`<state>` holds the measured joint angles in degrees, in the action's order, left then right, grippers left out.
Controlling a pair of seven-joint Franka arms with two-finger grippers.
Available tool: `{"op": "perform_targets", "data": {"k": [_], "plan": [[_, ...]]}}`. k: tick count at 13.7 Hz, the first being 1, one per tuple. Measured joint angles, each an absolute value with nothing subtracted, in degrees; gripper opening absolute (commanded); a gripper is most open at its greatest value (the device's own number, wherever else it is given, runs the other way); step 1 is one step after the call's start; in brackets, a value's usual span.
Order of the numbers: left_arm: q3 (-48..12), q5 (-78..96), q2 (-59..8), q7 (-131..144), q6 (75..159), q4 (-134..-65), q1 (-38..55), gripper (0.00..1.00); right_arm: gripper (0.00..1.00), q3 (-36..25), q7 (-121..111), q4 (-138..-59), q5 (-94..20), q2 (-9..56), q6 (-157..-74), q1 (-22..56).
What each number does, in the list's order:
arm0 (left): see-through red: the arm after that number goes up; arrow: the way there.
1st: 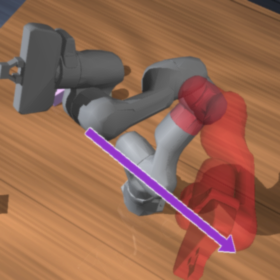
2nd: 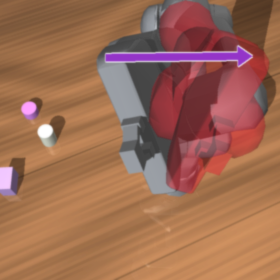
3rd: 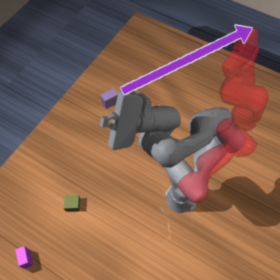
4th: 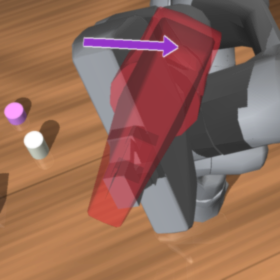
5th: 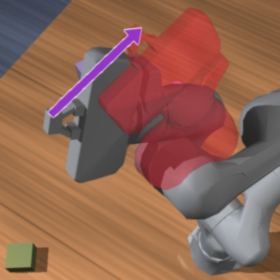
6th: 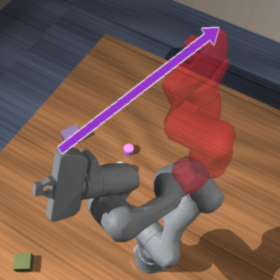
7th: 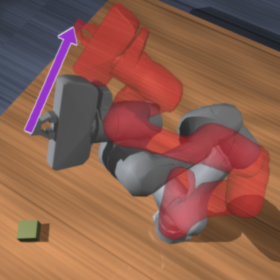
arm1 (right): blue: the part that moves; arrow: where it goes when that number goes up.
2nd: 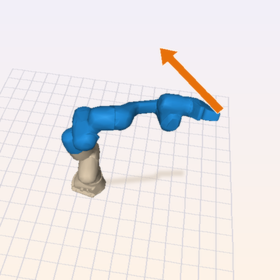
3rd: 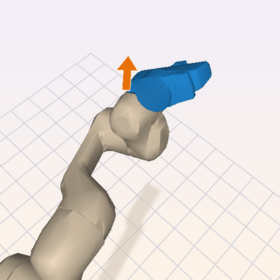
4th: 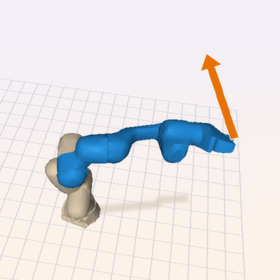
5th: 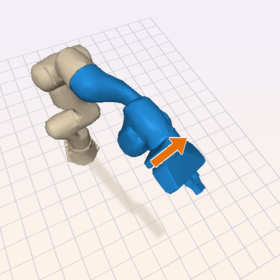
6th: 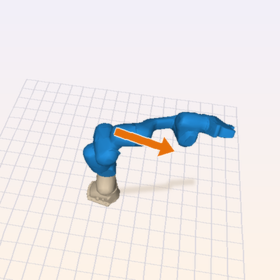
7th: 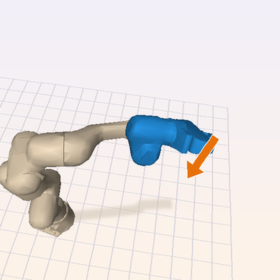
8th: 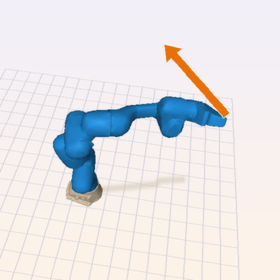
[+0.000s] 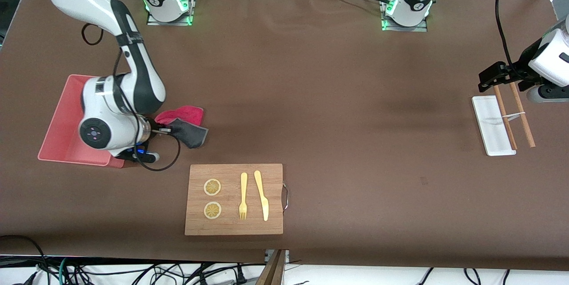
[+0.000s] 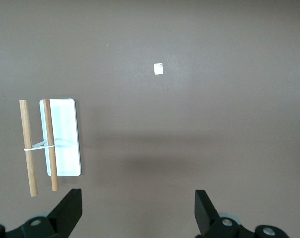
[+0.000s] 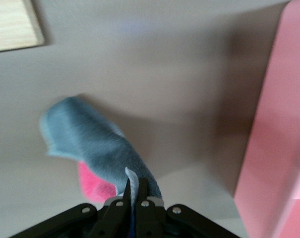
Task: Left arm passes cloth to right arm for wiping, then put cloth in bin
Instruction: 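Carry the cloth into the pink bin and open the right gripper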
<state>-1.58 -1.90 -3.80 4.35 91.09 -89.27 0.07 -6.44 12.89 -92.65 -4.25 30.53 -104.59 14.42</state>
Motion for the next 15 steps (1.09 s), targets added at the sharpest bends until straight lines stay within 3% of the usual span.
{"op": "perform_targets", "data": {"k": [7,11,15], "plan": [[-1.59,-1.9,-4.38,4.41,91.09,-88.27,0.07,1.0,0.0,-7.05,-0.94,-83.53,2.67,18.25,-84.38,8.58],[-1.64,-1.9,-4.48,4.42,91.08,-88.21,0.14,1.0,0.0,-12.38,-13.29,-81.7,6.63,16.81,-80.26,7.35],[-1.74,-1.9,-5.46,4.42,91.08,-88.18,0.23,1.0,0.0,-15.7,-22.36,-83.1,8.69,18.05,-81.99,4.4]]}}
